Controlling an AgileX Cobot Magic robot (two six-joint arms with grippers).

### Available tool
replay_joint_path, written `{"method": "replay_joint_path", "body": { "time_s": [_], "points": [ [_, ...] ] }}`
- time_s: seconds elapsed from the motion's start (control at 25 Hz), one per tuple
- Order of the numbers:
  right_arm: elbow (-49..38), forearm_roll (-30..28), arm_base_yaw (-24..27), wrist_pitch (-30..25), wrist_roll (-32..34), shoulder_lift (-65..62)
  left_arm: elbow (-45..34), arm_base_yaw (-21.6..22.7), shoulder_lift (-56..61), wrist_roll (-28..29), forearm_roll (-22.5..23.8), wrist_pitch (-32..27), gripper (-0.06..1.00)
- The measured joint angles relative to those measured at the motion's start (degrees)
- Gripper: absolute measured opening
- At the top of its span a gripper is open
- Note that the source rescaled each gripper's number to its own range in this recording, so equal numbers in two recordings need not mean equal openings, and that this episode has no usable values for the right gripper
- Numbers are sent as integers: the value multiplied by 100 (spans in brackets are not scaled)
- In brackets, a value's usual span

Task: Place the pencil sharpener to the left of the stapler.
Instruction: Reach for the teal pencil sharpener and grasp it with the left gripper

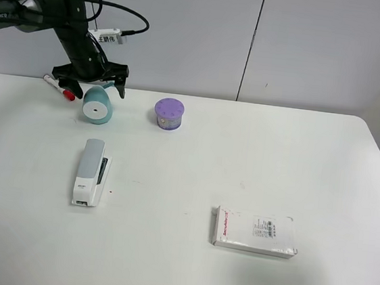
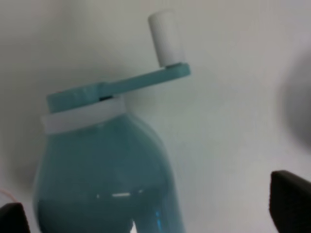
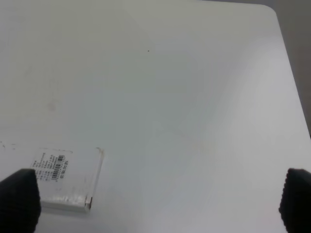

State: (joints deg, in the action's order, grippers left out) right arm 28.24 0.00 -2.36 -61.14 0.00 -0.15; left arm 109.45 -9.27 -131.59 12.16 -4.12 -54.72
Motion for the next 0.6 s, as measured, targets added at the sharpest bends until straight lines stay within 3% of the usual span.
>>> {"method": "replay_joint_path", "body": {
  "time_s": [0.4,0.52,0.56,0.6],
  "points": [
    [0,0,0,0,0,0,0,0,-352,-136,30,137,100],
    [0,0,0,0,0,0,0,5,-412,-463,30,197,98],
    [0,0,0,0,0,0,0,5,-425,-560,43,204,91],
    [0,0,0,0,0,0,0,5,-426,-632,70,210,71]
  ]
}}
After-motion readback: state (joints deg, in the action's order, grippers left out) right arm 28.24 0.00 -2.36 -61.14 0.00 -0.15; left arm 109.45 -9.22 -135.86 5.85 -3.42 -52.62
